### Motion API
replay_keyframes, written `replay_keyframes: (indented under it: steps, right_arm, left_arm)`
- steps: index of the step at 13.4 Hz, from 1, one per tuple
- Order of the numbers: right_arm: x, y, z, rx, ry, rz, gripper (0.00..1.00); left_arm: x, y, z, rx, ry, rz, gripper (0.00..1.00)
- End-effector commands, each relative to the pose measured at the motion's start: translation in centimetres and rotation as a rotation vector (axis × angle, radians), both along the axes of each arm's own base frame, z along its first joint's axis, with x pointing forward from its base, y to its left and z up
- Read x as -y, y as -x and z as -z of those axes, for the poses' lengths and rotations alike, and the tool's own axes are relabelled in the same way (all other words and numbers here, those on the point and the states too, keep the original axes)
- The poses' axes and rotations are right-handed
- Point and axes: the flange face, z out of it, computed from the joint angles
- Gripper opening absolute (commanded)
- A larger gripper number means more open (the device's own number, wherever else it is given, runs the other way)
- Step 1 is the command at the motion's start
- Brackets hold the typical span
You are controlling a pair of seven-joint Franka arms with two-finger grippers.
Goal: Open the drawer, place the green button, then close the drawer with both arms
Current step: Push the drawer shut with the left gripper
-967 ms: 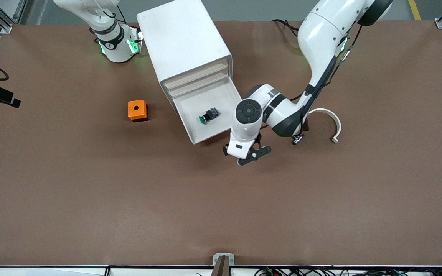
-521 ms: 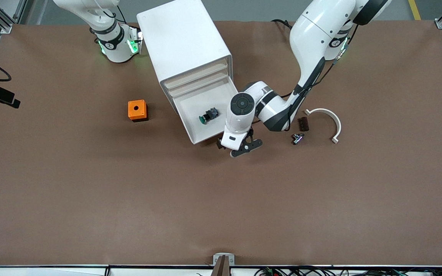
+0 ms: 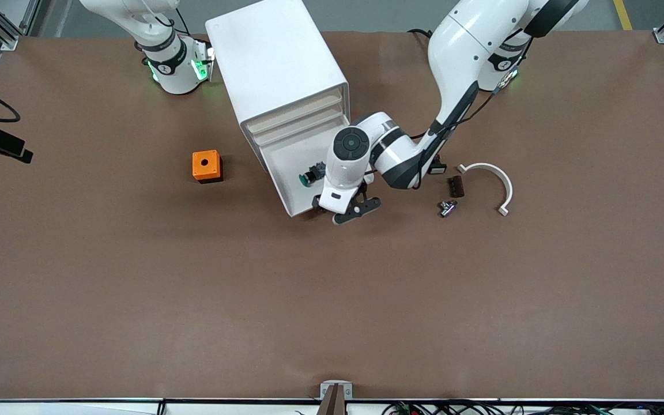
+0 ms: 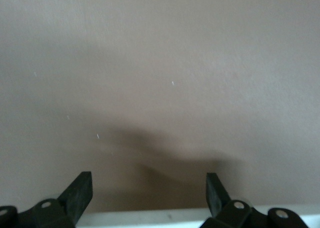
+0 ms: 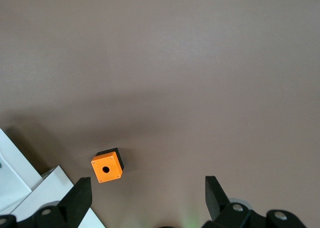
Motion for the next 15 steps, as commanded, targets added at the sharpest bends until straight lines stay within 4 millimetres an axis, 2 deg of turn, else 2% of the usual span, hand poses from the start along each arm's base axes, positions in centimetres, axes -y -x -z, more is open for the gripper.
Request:
replay_keyframes:
  steps: [1,5,8,11,15]
  right_arm:
    - [0.1,0.0,-0.3,0.007,0.019,-0.011,1.0]
    - [0.0,0.0,-0.4,0.01,0.021,-0.012,1.0]
    - [0.0,-0.1,-0.3,0.01,0.021,-0.012,1.0]
    - [0.0,-0.1,-0.3,0.013,0.021,-0.012,1.0]
    - [-0.1,-0.2,-0.3,0.013,0.022,-0.014,1.0]
  left_arm:
    - [1.4,1.6,-1.1,-0.011,0.018,-0.036,1.0]
    - [4.7,6.0,-1.4,-0.046,0.038,-0.038,1.0]
    - [6.4,8.4,-0.9,-0.057,0.032,-0.012,1.0]
    - [6.6,9.5,-0.2,-0.07,0.021,-0.002,1.0]
    - [8.0,11.7,-0.3,-0.111,0.036,-0.014,1.0]
